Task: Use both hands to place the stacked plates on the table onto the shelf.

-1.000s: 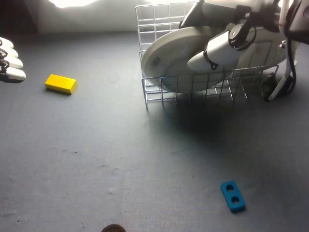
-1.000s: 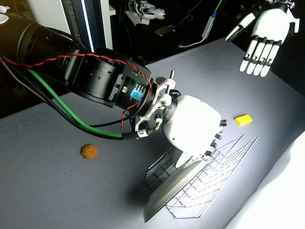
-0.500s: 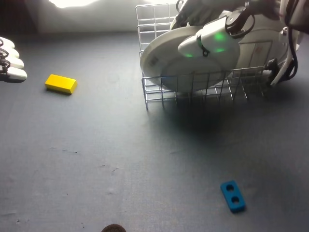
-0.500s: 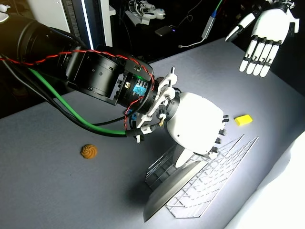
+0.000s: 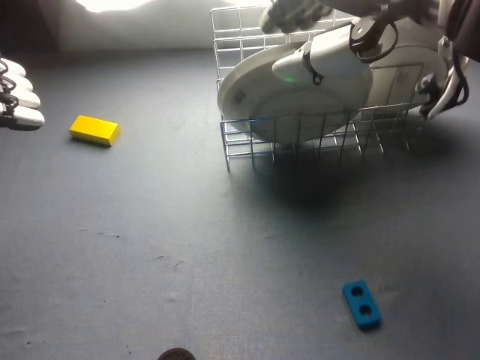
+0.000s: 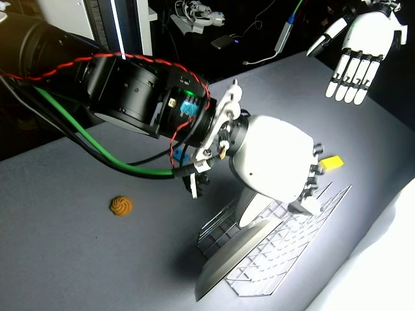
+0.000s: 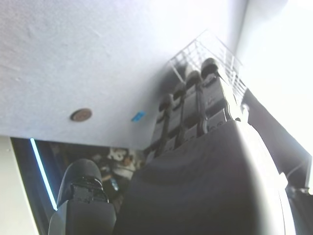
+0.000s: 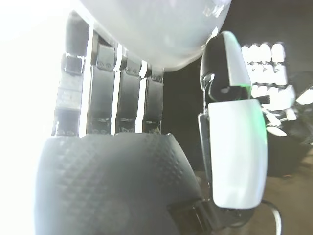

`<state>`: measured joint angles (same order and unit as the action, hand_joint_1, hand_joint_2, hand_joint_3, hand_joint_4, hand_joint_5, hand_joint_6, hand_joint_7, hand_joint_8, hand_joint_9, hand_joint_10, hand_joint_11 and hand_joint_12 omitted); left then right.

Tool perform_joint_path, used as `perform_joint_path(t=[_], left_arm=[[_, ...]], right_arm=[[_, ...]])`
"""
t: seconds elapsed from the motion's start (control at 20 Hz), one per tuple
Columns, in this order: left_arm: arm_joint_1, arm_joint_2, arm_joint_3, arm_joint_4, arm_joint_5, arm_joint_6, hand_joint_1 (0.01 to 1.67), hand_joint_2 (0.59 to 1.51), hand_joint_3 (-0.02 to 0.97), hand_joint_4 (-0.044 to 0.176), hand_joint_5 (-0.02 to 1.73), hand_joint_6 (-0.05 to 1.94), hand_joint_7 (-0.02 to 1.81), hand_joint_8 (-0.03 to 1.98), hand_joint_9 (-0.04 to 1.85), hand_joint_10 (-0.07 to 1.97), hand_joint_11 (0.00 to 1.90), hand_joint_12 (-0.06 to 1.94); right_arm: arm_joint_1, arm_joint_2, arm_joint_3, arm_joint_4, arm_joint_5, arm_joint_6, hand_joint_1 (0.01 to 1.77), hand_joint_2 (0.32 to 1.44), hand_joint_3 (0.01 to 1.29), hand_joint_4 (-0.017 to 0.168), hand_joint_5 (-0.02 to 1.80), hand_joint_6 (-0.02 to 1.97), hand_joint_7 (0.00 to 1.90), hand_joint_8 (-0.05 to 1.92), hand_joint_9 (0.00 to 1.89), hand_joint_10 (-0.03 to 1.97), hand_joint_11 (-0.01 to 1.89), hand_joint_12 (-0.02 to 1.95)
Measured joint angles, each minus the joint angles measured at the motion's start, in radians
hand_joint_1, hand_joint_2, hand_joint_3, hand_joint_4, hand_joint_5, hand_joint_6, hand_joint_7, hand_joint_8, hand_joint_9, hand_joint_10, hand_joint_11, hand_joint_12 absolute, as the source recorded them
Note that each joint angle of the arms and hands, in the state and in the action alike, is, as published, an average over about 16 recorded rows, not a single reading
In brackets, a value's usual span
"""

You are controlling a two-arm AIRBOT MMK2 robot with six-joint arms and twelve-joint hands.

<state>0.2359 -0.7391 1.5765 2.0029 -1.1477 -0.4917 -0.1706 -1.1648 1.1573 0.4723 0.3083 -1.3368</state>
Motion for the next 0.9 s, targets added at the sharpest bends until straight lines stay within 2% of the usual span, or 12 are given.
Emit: perform_joint_path(t=[0.2,0.5,0.9], left_arm=[[0.002,-0.003,-0.025,-0.008,-0.009,0.009,0.01,1.105,0.008,0.003,0.02,0.01,0.03,0.01,0.02,0.01,0.02,0.01],[0.03,-0.018,-0.087,-0.058,-0.027,0.037,0.01,1.106,0.009,0.003,0.03,0.01,0.04,0.01,0.03,0.01,0.02,0.01],[0.072,-0.04,-0.177,-0.147,-0.046,0.08,0.01,1.105,0.009,0.002,0.05,0.01,0.09,0.01,0.06,0.01,0.02,0.05]], right_arm=[[0.002,0.025,-0.04,-0.085,0.069,-0.076,0.79,1.06,0.02,0.0,0.79,0.04,0.91,0.01,0.94,0.02,0.46,1.22],[0.006,0.093,-0.117,-0.171,0.152,-0.201,0.76,1.05,0.02,0.002,0.77,0.04,0.9,0.01,0.93,0.02,0.45,1.22],[-0.002,0.23,-0.227,-0.216,0.174,-0.268,0.71,1.03,0.02,0.002,0.82,0.04,0.94,0.01,0.95,0.02,0.45,1.17]])
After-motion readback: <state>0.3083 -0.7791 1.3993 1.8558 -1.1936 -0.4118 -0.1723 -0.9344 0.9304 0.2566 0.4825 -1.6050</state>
